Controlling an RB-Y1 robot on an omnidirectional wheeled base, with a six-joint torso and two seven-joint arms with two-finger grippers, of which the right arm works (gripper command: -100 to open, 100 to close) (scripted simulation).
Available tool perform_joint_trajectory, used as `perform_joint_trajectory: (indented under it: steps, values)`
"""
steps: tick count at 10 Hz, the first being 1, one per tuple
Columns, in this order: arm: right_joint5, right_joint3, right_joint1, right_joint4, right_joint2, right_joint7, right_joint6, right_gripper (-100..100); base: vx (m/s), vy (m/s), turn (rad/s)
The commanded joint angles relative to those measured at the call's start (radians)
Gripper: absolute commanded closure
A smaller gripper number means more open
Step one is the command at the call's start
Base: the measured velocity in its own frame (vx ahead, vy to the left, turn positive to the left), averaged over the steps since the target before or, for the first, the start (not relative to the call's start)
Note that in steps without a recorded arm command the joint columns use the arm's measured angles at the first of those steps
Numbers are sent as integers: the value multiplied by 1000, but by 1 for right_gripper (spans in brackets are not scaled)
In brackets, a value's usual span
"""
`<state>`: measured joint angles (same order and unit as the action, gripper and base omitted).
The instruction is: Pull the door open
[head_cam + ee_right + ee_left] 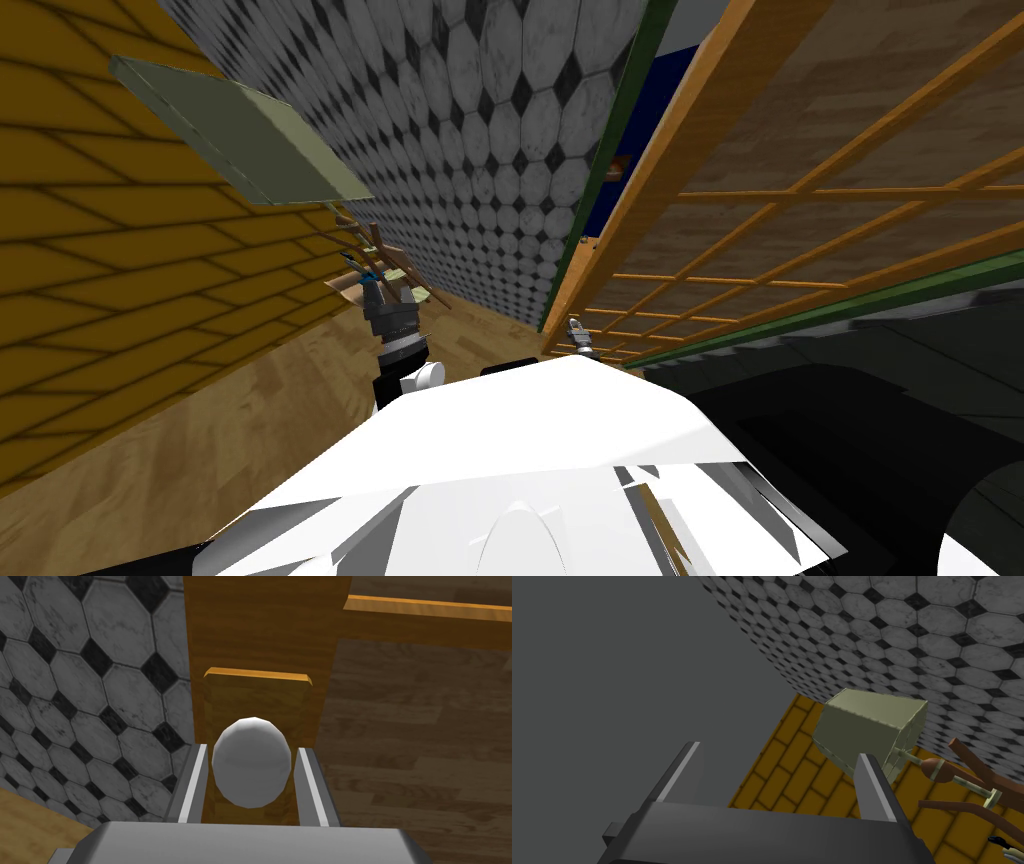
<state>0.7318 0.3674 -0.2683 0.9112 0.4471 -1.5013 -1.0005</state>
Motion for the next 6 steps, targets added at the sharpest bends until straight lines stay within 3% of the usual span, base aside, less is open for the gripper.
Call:
perform_joint_trajectory:
  steps: [1,2,6]
  values:
    - [-10,18,-13,7,9,-10,-9,100,-224,13,35]
    - [-7,12,-8,6,6,-7,-8,100,-100,15,5]
    - [-33,68,-36,-7,47,-58,-64,100,-200,-9,126]
